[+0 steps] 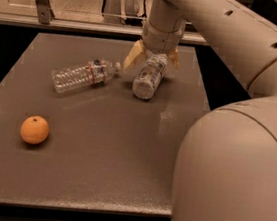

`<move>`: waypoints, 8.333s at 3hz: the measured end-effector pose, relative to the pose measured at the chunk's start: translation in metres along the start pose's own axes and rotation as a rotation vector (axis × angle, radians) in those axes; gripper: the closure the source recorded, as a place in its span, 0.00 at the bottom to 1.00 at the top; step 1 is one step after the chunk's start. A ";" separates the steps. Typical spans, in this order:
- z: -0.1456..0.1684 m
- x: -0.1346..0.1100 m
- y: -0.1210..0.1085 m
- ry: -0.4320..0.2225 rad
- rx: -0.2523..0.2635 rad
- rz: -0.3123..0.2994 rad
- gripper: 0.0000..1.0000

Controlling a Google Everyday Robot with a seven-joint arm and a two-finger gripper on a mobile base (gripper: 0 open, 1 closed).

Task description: Move blue plastic bottle near orange

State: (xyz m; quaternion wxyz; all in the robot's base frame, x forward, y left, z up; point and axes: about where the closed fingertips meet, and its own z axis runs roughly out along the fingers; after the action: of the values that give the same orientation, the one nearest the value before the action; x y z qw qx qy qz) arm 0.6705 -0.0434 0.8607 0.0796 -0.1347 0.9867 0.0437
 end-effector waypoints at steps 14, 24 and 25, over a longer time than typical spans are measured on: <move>-0.037 0.212 0.231 -0.144 -0.369 -0.639 1.00; -0.021 0.216 0.141 0.029 -0.243 -0.430 0.00; -0.053 0.210 0.097 -0.028 -0.191 -0.343 0.00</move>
Offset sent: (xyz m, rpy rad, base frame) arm -0.0126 -0.0135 -0.0161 0.0415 0.0486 -0.0349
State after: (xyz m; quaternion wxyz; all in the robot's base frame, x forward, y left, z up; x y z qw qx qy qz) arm 0.4370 -0.0104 0.8838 0.0863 -0.3069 0.9396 0.1248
